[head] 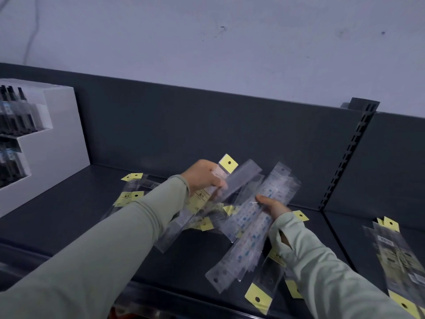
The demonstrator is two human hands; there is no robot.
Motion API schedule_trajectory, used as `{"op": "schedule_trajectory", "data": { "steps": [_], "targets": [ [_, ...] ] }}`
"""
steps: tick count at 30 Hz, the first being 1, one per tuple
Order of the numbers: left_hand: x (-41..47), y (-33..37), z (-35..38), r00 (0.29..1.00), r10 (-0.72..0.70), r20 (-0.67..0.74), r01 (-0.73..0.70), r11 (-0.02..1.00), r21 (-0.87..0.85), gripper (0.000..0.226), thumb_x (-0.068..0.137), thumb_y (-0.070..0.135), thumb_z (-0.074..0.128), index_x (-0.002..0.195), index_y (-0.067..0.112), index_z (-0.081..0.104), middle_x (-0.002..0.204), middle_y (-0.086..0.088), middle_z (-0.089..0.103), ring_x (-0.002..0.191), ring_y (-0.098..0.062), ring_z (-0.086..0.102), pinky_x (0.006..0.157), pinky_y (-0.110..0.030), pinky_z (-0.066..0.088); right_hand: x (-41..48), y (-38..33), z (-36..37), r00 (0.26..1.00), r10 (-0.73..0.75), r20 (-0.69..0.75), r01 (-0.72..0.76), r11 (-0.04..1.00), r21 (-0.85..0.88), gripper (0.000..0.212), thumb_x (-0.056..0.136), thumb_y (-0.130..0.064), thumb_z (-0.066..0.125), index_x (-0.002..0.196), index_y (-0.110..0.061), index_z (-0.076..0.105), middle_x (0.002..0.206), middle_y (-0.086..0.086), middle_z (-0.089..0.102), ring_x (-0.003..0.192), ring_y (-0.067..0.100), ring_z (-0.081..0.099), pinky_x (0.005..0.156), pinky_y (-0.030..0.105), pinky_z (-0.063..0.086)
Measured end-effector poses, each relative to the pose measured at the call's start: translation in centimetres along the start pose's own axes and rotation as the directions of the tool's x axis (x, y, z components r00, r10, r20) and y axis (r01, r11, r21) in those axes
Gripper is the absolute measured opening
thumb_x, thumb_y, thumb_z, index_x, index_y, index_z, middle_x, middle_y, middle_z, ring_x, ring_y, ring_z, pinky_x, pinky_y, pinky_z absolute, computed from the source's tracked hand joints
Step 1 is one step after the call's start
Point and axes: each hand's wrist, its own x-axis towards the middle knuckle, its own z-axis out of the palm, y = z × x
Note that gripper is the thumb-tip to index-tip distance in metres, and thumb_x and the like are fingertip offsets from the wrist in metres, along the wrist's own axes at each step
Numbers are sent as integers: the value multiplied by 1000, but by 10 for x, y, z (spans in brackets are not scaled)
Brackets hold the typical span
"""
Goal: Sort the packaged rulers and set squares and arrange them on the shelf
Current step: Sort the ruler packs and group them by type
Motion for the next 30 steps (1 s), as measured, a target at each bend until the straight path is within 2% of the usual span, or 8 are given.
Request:
{"op": "schedule_trajectory", "data": {
  "steps": [5, 12, 16, 18, 21, 24, 27, 30],
  "targets": [
    [2, -5, 30, 1000, -29, 10, 27, 988, 152, 14, 77, -1, 72, 79, 6, 60, 73, -8, 64, 59, -16, 59, 57, -25, 50, -12, -3, 4, 1000, -15, -20, 15, 999, 29, 49, 72, -19, 79, 113, 2, 61, 97, 18, 68, 81, 33, 67, 82, 45, 55],
    [2, -8, 51, 998, -1, -63, 17, 966, 257, 40, 76, 3, 71, 64, 15, 34, 65, -1, 38, 60, -17, 35, 57, -25, 34, 25, 14, -9, 998, -49, -42, 46, 996, -74, 120, 21, -83, 75, 117, -12, 61, 114, 9, 67, 99, 31, 67, 95, 45, 50],
    [-2, -8, 59, 999, 26, -25, -17, 952, 306, 23, 78, 5, 70, 71, 13, 50, 74, -2, 55, 68, -18, 50, 56, -24, 42, -9, 3, 2, 997, -73, 2, 73, 996, -45, 73, 54, -36, 90, 113, -4, 63, 101, 13, 70, 86, 28, 69, 78, 39, 56],
    [-4, -8, 53, 1000, 21, -14, -15, 946, 322, 25, 79, 9, 72, 71, 12, 49, 74, -2, 54, 66, -16, 48, 56, -23, 41, -4, 3, 2, 997, -71, -23, 70, 996, -62, 75, 48, -21, 89, 114, 1, 63, 101, 18, 70, 87, 32, 69, 81, 46, 56],
    [-12, -11, 31, 997, 25, -75, 6, 919, 394, 19, 85, 24, 69, 87, 11, 55, 89, -4, 57, 77, -16, 51, 71, -28, 44, 4, 6, 4, 996, -81, -25, 79, 995, -68, 84, 39, -24, 89, 115, 0, 63, 103, 18, 69, 89, 34, 69, 86, 47, 55],
    [-21, -22, -3, 985, -74, -154, 146, 835, 531, 48, 89, 38, 63, 127, 10, 54, 121, -6, 59, 109, -23, 57, 91, -34, 45, 11, 10, 7, 996, -87, -20, 86, 994, -60, 92, 28, -29, 88, 113, -1, 64, 104, 17, 69, 90, 33, 69, 86, 47, 55],
    [-37, -43, -48, 940, -160, -302, 332, 640, 693, 34, 92, 33, 55, 117, 10, 60, 118, -11, 62, 106, -28, 60, 84, -34, 48, 11, 12, 14, 998, -51, 33, 54, 995, -83, 95, 24, -30, 86, 112, -1, 65, 102, 17, 70, 88, 34, 69, 85, 49, 55],
    [-58, -69, -91, 845, -342, -411, 531, 442, 723, 54, 81, 42, 63, 130, 23, 53, 132, -10, 56, 116, -30, 56, 96, -40, 49, 9, 14, 22, 996, -26, 88, 36, 994, -106, 88, 29, -29, 85, 110, -2, 66, 98, 17, 71, 83, 34, 70, 82, 49, 56]
  ]
}}
